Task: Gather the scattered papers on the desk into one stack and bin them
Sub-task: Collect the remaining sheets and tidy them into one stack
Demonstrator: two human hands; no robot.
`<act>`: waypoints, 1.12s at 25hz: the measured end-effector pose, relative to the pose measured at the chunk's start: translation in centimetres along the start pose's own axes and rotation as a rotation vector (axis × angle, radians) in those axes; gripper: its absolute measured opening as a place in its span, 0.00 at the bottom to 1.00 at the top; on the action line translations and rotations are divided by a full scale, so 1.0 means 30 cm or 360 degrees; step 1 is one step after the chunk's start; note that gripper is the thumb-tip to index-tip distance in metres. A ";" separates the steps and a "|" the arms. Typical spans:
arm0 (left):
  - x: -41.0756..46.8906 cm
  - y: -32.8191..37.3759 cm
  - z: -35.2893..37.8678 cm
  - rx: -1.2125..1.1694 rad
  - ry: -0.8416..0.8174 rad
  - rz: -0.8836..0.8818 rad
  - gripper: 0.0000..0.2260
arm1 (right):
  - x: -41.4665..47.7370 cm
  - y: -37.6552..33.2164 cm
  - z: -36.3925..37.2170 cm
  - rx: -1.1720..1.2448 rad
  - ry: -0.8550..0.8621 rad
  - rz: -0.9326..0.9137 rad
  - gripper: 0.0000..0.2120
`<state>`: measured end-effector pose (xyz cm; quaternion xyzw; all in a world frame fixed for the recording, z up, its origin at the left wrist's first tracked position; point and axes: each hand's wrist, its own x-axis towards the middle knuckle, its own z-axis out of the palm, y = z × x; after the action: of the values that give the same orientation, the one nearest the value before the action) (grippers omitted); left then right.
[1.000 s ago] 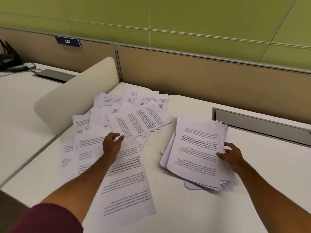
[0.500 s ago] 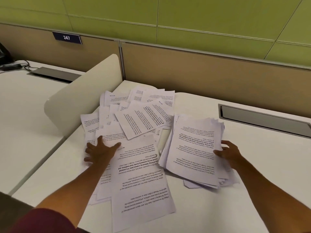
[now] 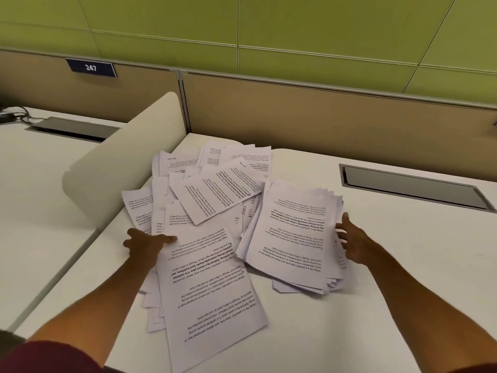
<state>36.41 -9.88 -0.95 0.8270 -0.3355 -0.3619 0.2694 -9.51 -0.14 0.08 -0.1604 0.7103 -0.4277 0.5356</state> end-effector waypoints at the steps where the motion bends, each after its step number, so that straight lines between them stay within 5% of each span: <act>1: 0.010 -0.004 -0.012 -0.0182 -0.0042 -0.0044 0.38 | -0.002 0.002 0.006 -0.0017 0.0014 -0.0014 0.34; 4: 0.036 -0.004 -0.047 -0.0414 -0.0230 -0.0079 0.25 | -0.006 0.002 0.032 -0.0109 0.0065 -0.0039 0.34; 11: -0.022 -0.028 -0.028 -0.0077 -0.0315 0.0603 0.27 | -0.009 0.011 0.052 -0.0089 0.0026 -0.0117 0.33; 17: -0.007 -0.004 -0.081 -0.0629 -0.0556 0.0537 0.24 | -0.001 0.028 0.065 -0.0147 0.0058 -0.0242 0.22; 28: 0.044 0.124 -0.163 -0.1078 -0.0784 0.0429 0.17 | -0.011 0.037 0.078 -0.0202 0.0125 -0.0332 0.22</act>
<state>39.54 -12.23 3.96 0.5298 -0.3571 -0.5994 0.4821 -7.03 -0.28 -0.71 -0.2501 0.7358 -0.4411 0.4488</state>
